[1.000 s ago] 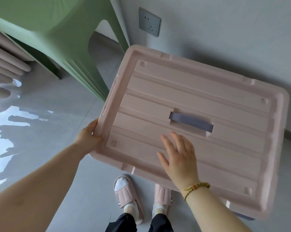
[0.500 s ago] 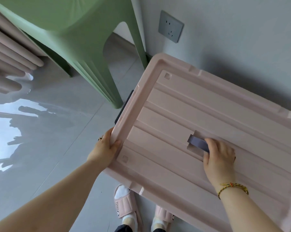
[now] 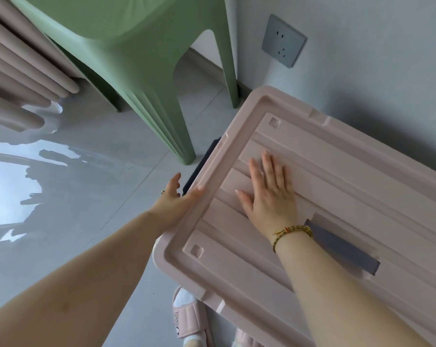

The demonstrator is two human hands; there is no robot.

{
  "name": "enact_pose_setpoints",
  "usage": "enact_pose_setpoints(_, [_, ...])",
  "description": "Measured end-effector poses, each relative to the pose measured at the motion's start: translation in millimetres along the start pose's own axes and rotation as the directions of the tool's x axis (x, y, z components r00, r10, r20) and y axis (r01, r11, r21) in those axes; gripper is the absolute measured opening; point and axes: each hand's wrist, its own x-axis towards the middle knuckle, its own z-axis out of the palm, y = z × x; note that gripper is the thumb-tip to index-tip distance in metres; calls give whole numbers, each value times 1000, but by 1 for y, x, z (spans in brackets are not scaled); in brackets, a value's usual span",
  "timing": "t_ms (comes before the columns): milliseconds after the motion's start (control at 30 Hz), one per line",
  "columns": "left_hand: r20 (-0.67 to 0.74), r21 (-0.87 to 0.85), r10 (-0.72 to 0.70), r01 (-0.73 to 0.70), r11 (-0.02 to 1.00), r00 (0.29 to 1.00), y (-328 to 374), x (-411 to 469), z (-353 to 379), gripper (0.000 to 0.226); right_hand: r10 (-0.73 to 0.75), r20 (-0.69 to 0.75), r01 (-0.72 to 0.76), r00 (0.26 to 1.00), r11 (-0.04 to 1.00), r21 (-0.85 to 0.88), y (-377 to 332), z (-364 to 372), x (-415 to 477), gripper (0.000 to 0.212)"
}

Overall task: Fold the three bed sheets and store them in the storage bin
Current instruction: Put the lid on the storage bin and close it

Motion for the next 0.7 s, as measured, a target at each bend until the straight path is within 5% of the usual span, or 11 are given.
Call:
enact_pose_setpoints(133, [130,26,-80,77,997,988,15,30,-5,102,6,-10,-6,1000,1000,-16,-1,18,2,60])
enact_pose_setpoints(233, [230,-38,-148,161,986,962,20,33,-6,100,11,2,-11,1000,1000,-20,-1,17,4,59])
enact_pose_setpoints(467, [-144,228,116,-81,970,983,25,15,3,50,38,78,-37,996,999,-7,-3,10,7,58])
enact_pose_setpoints(700, [-264,215,198,-142,966,944,20,4,19,33,39,91,-42,995,999,32,-3,8,7,62])
